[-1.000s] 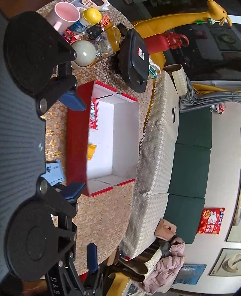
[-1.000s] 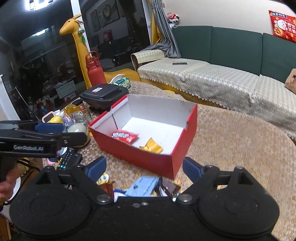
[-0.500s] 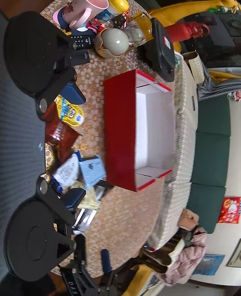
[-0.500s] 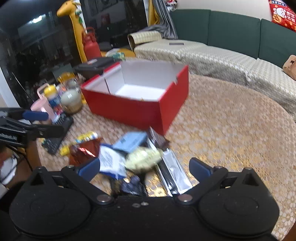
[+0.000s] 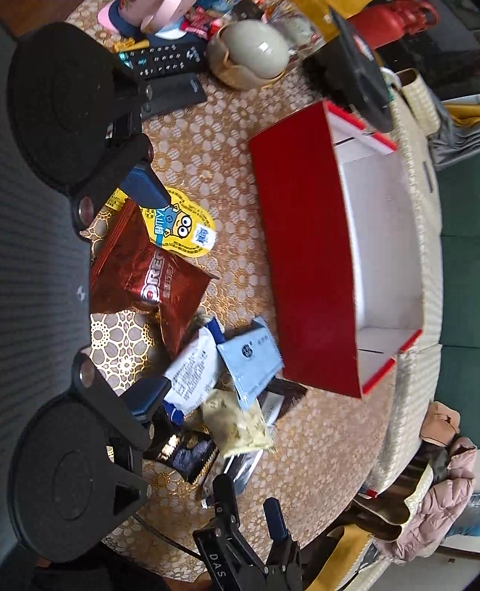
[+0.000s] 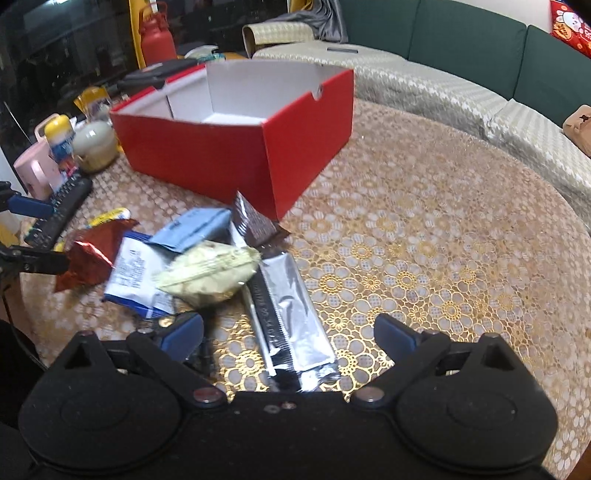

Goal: Organize snacks
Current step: 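Grasp the Oreo bag with the left tool while the right tool grasps the silver bar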

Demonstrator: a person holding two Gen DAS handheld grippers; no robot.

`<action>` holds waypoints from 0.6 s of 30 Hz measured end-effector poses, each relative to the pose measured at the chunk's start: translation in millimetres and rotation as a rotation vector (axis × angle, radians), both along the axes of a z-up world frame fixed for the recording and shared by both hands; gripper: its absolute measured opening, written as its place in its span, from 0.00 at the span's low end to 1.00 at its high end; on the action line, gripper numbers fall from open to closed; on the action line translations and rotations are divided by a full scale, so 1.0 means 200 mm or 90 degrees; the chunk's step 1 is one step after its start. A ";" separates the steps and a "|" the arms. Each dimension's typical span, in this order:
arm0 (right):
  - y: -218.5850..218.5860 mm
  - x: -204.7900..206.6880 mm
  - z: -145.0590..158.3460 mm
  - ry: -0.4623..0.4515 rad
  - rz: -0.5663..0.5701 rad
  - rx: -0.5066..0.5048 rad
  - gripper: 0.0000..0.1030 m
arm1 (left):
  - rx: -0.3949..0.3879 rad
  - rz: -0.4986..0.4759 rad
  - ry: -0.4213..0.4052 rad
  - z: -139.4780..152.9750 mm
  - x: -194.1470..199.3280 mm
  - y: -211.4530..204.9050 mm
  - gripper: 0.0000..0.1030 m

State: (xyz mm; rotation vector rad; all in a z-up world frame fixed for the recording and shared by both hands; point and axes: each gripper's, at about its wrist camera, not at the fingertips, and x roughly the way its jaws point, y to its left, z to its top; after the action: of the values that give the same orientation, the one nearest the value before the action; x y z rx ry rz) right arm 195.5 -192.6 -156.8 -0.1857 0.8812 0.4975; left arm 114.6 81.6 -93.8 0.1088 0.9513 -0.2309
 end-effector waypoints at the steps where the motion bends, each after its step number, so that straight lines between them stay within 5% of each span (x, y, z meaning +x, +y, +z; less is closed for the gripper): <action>1: 0.00 0.02 -0.01 0.003 -0.001 -0.003 0.94 | -0.004 0.000 0.005 -0.01 0.02 0.01 0.95; 11: 0.05 0.12 -0.09 0.028 0.015 -0.024 0.80 | 0.010 -0.027 0.046 -0.12 0.13 0.00 0.93; 15: 0.08 0.12 -0.11 0.026 0.033 -0.037 0.72 | 0.014 -0.040 0.062 -0.15 0.15 -0.03 0.71; 18: 0.10 0.11 -0.12 0.018 0.043 -0.046 0.65 | 0.022 -0.048 0.059 -0.16 0.14 -0.05 0.66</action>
State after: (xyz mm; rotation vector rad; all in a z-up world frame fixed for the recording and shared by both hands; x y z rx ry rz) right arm 217.2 -172.8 -179.9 -0.2755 0.9239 0.5324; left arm 143.1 71.7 -125.1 0.1675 1.0446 -0.2901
